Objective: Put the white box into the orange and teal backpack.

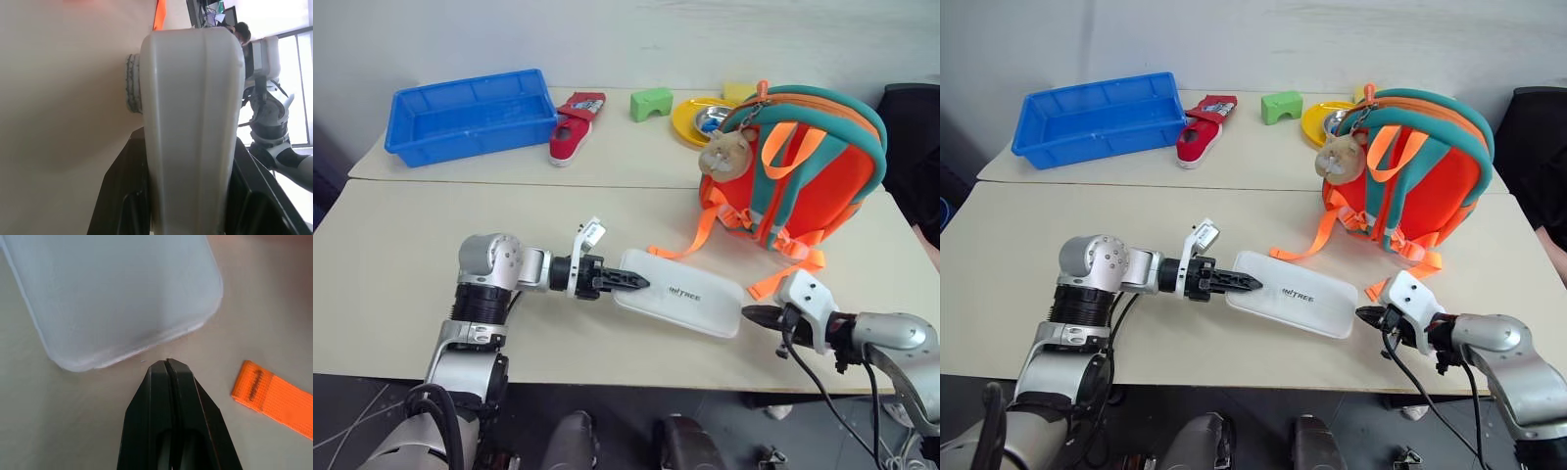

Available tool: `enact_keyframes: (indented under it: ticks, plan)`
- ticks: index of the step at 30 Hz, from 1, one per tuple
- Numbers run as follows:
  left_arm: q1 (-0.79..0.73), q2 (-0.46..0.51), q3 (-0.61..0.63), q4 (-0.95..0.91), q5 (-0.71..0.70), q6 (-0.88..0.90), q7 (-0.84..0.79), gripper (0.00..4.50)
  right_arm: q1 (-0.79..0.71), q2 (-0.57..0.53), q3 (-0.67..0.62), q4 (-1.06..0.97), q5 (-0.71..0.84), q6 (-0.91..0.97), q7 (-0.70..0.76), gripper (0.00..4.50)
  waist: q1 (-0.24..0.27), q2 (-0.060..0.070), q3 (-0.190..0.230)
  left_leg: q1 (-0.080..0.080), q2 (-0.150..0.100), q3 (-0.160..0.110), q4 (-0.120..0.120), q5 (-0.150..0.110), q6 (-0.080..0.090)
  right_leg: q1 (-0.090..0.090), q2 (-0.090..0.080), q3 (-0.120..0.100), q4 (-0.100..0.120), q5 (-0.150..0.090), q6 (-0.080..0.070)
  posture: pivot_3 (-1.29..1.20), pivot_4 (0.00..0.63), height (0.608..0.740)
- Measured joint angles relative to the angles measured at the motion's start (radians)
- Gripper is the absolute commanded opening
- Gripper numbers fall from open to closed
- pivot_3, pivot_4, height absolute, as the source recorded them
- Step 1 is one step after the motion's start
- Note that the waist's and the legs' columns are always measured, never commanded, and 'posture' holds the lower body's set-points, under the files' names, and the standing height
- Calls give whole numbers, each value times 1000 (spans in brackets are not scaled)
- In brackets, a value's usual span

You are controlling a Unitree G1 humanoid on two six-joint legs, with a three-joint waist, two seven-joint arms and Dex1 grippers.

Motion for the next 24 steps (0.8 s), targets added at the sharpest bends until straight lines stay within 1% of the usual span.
enact_keyframes:
  ticks: [1,2,3,4,6,8,9,12,13,15,17,21,24]
  plan:
    - [5,5,30,-5,-16,8,2,1295,29,7,-49,-19,20,23,-13,575,0,0,0,-1,0,0,0,0,-1,-1,0,0,0,0,0,0,150,740]
    - [9,10,60,-10,-33,16,4,1295,59,16,-108,-42,53,52,-18,891,0,0,0,-2,1,0,0,0,-1,-2,1,0,0,0,0,0,150,740]
    - [17,24,101,-23,-58,23,7,1295,98,28,-192,-74,100,95,-22,1283,-1,0,0,-4,2,-1,0,1,-2,-4,2,0,0,0,0,0,150,740]
    - [23,41,134,-33,-73,25,10,1295,117,30,-245,-89,132,124,-24,1621,-3,0,0,-4,2,-1,0,1,-2,-4,2,0,0,0,0,0,150,740]
    - [33,69,220,-46,-101,30,25,1295,133,38,-387,-115,235,213,-38,2302,-7,0,0,-3,3,-1,0,1,-3,-4,3,0,1,0,0,0,150,740]
    - [34,84,295,-50,-120,30,46,1295,104,38,-475,-115,306,276,-64,2940,-8,0,0,-3,2,-1,-1,1,-3,-3,3,0,1,0,0,0,150,740]
    - [34,87,329,-51,-132,31,58,1295,75,38,-499,-109,338,302,-79,3278,-8,0,0,-2,2,-1,0,1,-3,-3,2,0,1,0,0,0,150,740]
    - [14,89,425,-52,-148,29,105,1295,-83,38,-508,-52,423,370,-143,4300,-12,-1,1,-3,2,-1,-1,1,-3,-4,2,0,1,0,0,0,150,740]
    - [1,90,452,-53,-149,26,121,1295,-132,39,-496,-32,441,387,-163,4465,-12,-1,1,-3,2,-2,-1,1,-3,-5,2,-1,1,0,0,0,150,740]
    - [-22,96,500,-55,-154,3,144,1295,-232,56,-446,2,461,408,-203,4465,-13,-1,1,-5,2,-2,-2,1,-3,-6,2,-1,0,0,0,0,150,740]
    - [-31,109,521,-55,-158,-26,154,1295,-315,92,-372,42,464,414,-235,4465,-14,-1,1,-6,2,-2,-2,1,-3,-8,2,-1,0,0,0,0,150,740]
    - [-32,130,514,-35,-155,-93,172,1295,-540,200,-234,208,445,407,-290,4465,-26,-1,1,-13,1,1,1,2,-2,-17,1,1,7,0,0,0,150,740]
    - [-30,135,506,-31,-156,-122,177,1295,-651,250,-171,333,411,365,-298,4465,-26,-1,1,-16,2,1,0,2,-3,-22,1,0,11,0,0,0,150,740]
